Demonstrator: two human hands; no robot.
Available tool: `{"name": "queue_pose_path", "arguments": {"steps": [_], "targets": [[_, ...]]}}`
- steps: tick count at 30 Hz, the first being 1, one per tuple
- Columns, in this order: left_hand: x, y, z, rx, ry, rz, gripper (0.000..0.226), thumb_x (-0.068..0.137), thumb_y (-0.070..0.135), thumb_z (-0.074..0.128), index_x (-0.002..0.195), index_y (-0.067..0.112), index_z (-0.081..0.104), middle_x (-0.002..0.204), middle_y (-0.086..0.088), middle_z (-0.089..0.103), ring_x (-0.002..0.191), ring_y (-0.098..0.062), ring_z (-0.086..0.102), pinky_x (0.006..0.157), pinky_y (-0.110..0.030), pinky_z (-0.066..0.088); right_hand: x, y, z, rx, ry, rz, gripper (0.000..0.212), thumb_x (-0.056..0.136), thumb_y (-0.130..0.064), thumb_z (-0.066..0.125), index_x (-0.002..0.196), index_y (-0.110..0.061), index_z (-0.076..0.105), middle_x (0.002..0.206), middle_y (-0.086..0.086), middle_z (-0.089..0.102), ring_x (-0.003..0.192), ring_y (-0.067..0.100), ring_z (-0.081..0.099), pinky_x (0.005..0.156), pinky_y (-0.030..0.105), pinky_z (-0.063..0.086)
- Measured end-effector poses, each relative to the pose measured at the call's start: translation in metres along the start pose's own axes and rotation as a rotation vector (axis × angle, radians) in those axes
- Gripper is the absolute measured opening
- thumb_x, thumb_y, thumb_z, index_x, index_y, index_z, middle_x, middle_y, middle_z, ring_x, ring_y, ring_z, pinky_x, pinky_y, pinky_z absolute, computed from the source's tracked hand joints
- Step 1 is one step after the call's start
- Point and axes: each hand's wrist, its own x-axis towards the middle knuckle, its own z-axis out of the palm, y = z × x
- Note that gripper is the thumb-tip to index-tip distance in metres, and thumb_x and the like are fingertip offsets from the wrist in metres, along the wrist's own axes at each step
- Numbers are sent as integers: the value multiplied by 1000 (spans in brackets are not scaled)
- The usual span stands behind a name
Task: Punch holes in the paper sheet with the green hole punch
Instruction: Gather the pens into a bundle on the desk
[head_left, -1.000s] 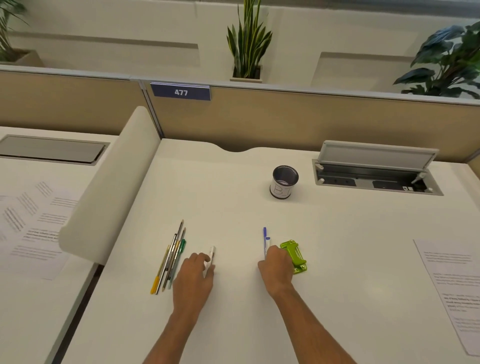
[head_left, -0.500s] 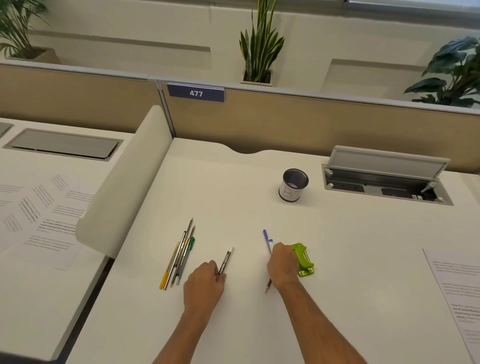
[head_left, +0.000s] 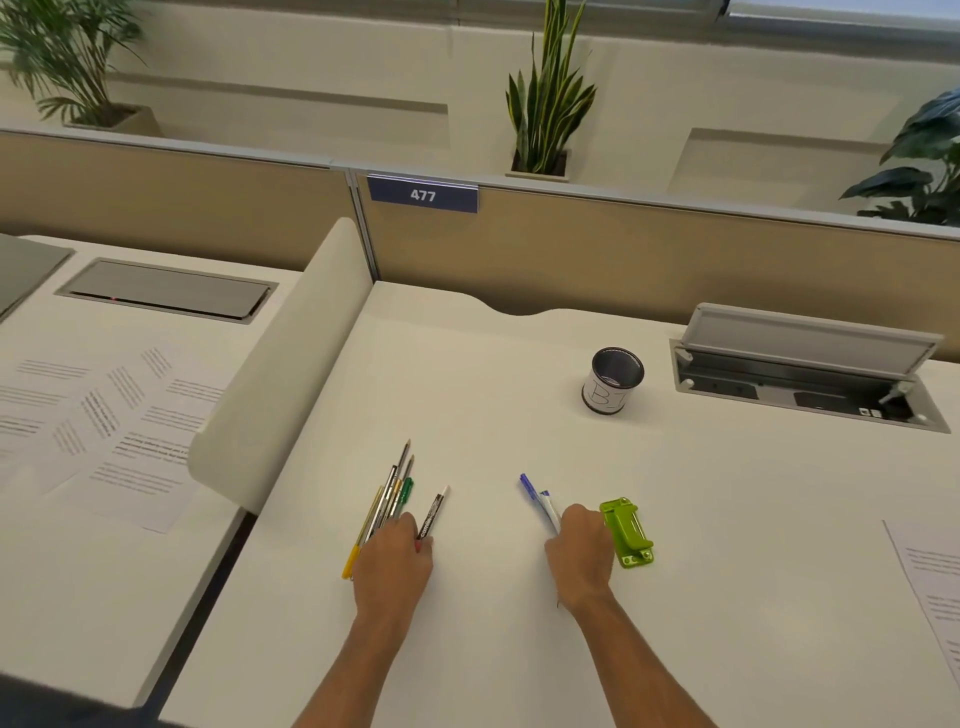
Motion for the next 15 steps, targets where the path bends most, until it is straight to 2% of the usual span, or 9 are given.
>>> {"name": "queue_pose_path", "arguments": {"steps": [3,6,9,11,15], "targets": [[4,-5,-4,2,13,-28,20,99,36,70,92,17,66,90,2,72,83,-26,72,69,-37,55,-4,-11,2,168,-6,20,6,89,-7,73,86,-9,69,89,8,71,74,24,67,56,29,43],[7,-10,-6,-10,28,-44,20,99,36,69,91,18,66,90,2,73,82,-27,72,68,-37,55,-7,-36,1,441,-42,47,28,78,-4,82,61,-7,59,64,8,66,52,23,64,43,28,47],[9,-17,-8,-27,40,-58,20,100,36,69,91,18,67,88,2,72,79,-27,71,66,-37,56,-9,-75,1,640,-92,32,21,75,-2,83,65,1,65,68,20,75,53,34,76,48,43,64],[9,-21,-10,-42,56,-70,20,100,35,69,92,17,68,86,2,70,77,-26,70,64,-35,53,-11,-101,5,698,-123,1,21,77,-3,84,66,-3,66,70,19,76,52,31,77,50,45,66],[16,-29,-17,-99,116,-114,23,100,35,72,89,15,70,84,1,71,71,-23,65,60,-34,51,-16,-143,19,729,-190,-20,17,77,0,81,75,8,67,76,25,77,56,35,78,52,45,66]]}}
